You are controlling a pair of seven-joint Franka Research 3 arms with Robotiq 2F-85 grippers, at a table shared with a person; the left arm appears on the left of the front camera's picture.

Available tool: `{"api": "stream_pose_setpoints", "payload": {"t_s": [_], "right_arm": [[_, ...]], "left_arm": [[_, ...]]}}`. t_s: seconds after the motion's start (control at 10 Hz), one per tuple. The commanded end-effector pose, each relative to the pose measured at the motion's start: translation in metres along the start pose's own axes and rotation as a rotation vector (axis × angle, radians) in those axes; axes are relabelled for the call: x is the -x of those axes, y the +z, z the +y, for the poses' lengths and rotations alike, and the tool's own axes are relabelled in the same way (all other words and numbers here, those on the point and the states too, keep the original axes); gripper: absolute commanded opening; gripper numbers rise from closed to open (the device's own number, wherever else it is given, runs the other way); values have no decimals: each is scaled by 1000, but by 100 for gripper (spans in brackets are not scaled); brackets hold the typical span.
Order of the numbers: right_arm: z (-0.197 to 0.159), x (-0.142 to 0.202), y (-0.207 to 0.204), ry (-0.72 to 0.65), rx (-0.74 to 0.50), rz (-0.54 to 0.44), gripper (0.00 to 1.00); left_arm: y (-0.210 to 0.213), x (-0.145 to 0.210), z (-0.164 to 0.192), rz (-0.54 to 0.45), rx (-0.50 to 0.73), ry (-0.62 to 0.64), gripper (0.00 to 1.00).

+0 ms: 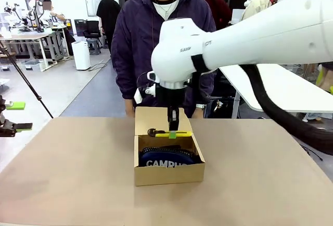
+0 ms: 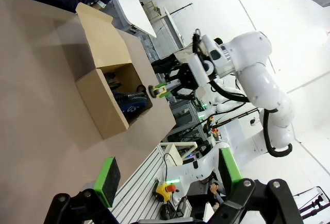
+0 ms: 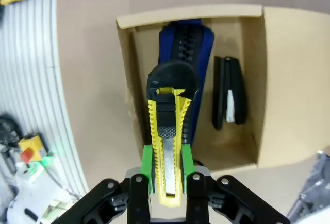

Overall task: Pack the items into the box.
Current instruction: Pick up the item indicated by the person and place it inside the Mailer Box.

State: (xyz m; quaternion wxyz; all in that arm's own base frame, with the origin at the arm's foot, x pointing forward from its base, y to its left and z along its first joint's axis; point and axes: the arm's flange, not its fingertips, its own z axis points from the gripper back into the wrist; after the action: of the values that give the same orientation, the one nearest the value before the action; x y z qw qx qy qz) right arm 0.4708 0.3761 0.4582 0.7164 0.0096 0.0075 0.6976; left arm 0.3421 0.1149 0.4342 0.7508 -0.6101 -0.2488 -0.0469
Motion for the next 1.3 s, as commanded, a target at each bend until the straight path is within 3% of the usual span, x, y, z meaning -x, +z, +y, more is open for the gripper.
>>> {"api": "stream_pose_setpoints", "payload": {"t_s": [0.0,0.6,0.7,0.8,0.9,1.2], "right_arm": [[-11,-11,-13,-26,0,62,0],[-18,-8,-27,-41,-12,57,0],[-18,-7,-28,-51,-10,49,36],[-18,-6,-28,-58,-18,45,93],[-19,-4,-28,-67,-15,45,100],[-21,-1,-28,-79,-15,44,100]], "left_arm": [[2,1,-4,6,2,10,100],[2,1,-4,6,2,10,100],[2,1,-4,6,2,10,100],[2,1,-4,6,2,10,100],[2,1,-4,6,2,10,100],[2,1,-4,6,2,10,100]]}}
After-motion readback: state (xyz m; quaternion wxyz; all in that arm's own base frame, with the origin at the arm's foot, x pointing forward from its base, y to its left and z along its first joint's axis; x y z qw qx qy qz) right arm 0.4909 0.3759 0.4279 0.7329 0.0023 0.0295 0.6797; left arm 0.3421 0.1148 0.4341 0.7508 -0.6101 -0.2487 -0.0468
